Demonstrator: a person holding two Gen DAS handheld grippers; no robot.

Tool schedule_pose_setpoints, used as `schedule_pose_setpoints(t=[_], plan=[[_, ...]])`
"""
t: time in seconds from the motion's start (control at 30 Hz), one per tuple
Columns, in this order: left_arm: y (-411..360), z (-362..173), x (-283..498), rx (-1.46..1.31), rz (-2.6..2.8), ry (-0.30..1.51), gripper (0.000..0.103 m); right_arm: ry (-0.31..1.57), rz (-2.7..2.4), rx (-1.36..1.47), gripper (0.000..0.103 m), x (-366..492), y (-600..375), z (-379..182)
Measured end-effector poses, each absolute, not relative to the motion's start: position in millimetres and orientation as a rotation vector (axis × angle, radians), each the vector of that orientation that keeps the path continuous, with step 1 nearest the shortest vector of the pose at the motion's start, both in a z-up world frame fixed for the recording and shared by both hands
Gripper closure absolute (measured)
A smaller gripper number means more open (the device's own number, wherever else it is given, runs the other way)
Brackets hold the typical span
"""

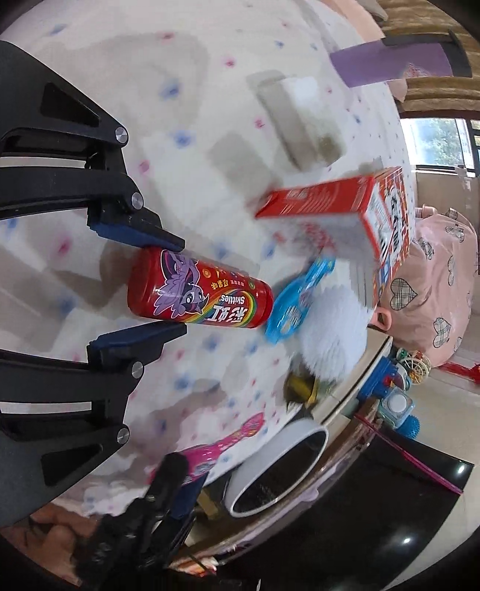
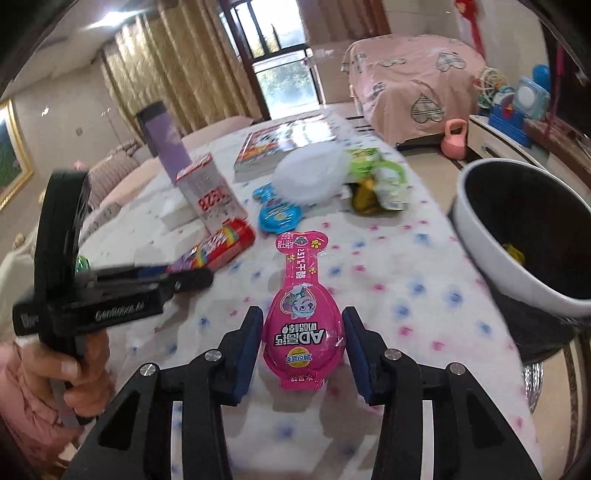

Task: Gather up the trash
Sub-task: 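Grasp the red Skittles tube with the left tool while the right tool grasps the pink candy toy, then carry both candies over the trash bin and open both tools to drop them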

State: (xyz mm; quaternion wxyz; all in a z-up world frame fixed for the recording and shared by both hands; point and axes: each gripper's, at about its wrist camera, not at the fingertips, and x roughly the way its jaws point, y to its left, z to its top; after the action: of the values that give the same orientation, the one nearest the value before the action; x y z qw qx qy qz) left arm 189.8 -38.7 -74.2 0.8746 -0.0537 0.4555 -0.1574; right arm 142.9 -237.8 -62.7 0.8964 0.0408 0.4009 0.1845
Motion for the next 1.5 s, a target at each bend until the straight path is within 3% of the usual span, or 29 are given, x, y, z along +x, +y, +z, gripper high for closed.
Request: schedule_pose_setpoints(t=[0.67, 1.5], plan=[[-121.1, -36.9, 165.6, -0.087, -0.487, 0.888, 0.069, 0.743, 0.254, 0.233, 0.058, 122.8, -331.0, -35.3], [-224.1, 11.1, 206.6, -0.011, -0.610, 0.782, 0.069, 0.682, 0.145, 0.279, 0.058, 149.7, -417.4, -15.9]])
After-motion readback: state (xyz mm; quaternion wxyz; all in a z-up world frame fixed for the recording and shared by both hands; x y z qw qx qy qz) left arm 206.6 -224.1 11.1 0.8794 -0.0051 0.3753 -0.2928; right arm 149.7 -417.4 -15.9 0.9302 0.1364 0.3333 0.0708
